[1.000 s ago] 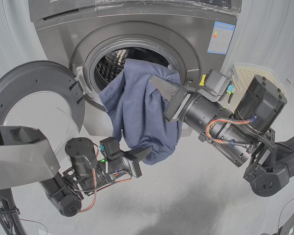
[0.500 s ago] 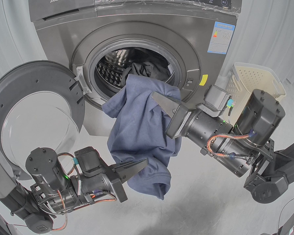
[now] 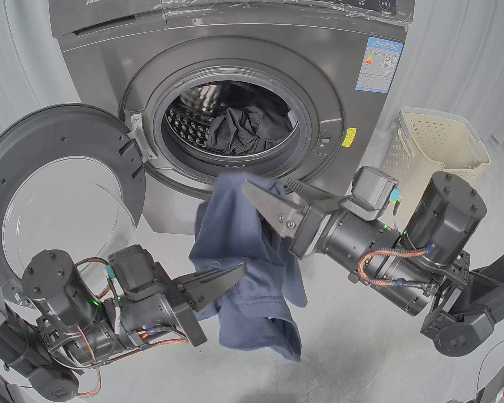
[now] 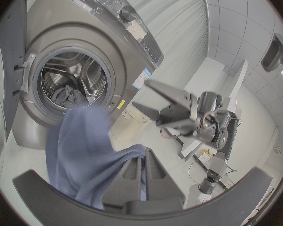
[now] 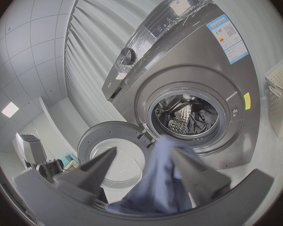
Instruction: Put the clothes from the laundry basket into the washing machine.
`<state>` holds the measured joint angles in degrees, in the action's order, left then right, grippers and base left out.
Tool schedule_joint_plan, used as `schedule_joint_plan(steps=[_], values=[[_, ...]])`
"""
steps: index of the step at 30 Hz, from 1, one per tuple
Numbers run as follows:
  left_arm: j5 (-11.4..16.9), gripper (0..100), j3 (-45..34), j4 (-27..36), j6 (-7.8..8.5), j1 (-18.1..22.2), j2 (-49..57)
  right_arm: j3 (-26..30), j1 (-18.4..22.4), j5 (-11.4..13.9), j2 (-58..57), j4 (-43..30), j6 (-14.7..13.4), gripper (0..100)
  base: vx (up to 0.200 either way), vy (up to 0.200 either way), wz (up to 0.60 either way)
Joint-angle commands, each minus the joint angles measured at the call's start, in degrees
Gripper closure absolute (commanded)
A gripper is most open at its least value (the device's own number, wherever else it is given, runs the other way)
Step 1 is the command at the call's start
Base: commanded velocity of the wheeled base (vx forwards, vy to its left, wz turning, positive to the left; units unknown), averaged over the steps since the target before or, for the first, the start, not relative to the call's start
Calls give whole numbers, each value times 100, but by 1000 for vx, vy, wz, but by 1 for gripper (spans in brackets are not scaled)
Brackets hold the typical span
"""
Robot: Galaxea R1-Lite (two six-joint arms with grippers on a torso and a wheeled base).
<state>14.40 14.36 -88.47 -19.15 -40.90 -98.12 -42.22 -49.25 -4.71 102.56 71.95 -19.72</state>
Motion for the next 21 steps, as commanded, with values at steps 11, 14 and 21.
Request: schedule_joint_plan(steps=[11, 14, 21], values=[[-33, 100, 181, -4, -18, 275, 795, 1418, 170, -4, -201, 425, 346, 0, 0, 0, 0], [-51, 100, 216, 5, -27, 302, 742, 1550, 170, -4, -219, 434, 373, 0, 0, 0, 0], [-315, 100, 471, 5, -18, 539, 786, 1717, 196, 5, -175, 416, 408, 0, 0, 0, 0]])
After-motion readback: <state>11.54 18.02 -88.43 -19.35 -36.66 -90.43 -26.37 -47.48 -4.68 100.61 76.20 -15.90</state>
